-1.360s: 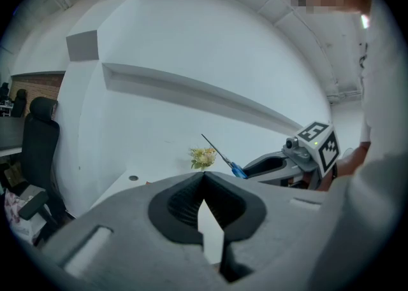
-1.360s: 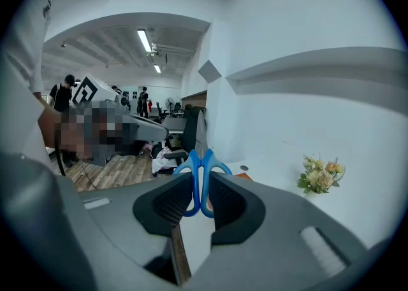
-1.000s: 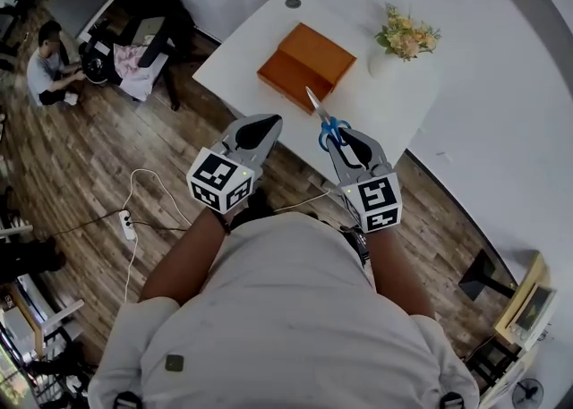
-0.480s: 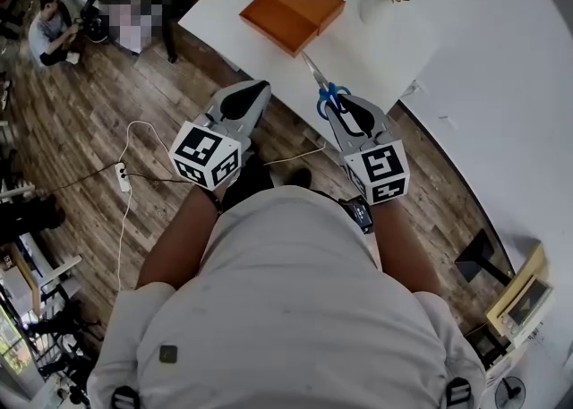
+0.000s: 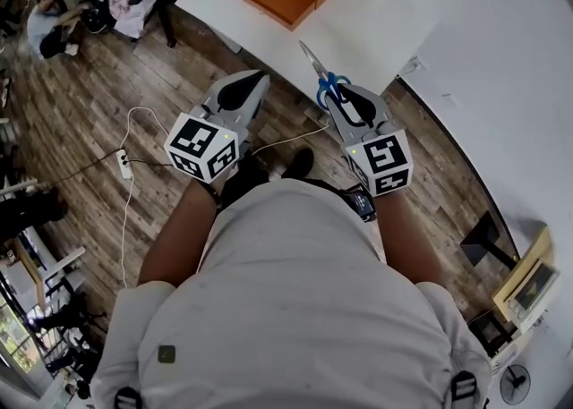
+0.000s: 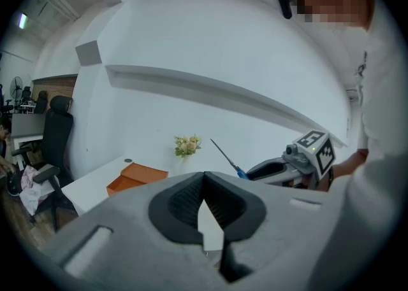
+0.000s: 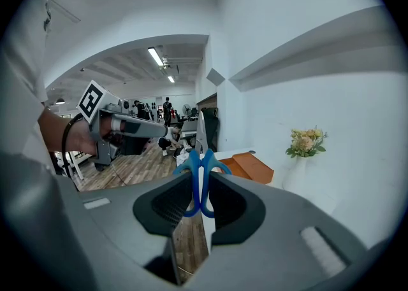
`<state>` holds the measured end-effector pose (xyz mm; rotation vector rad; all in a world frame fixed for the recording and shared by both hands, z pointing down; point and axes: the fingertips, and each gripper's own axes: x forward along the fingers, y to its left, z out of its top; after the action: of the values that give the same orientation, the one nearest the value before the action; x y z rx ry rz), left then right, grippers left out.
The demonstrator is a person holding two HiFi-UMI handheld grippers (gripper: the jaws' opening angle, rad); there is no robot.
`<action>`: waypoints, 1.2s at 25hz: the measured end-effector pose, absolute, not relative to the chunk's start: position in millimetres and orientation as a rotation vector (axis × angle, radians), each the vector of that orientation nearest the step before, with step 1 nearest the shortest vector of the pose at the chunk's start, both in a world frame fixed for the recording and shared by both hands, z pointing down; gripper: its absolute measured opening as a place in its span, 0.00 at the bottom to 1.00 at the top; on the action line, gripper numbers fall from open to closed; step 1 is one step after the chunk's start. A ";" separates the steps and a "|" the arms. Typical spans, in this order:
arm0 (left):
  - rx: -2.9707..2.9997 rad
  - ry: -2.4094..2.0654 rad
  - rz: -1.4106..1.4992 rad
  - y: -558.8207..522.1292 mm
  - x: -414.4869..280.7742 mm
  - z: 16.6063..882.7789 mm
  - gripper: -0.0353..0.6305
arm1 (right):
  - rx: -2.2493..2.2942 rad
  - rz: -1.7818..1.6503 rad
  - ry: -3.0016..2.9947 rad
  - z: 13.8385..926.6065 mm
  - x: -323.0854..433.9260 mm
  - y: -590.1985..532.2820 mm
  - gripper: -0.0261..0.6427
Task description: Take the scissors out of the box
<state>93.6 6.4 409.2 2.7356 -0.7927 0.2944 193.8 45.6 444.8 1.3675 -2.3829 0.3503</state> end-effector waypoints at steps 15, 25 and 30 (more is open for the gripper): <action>2.804 -0.647 0.246 71.0 19.6 389.8 0.06 | 1.482 0.310 -2.325 419.2 119.5 111.2 0.19; 2.836 -0.606 0.225 115.1 -58.5 382.6 0.06 | 1.523 0.302 -2.323 415.8 40.1 160.0 0.19; 2.857 -0.575 0.223 133.0 -85.7 381.1 0.06 | 1.535 0.301 -2.327 414.3 11.0 180.3 0.19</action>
<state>-85.7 133.0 381.1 2.8569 -0.5749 0.2228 11.0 180.3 414.3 1.5351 -2.3275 0.3014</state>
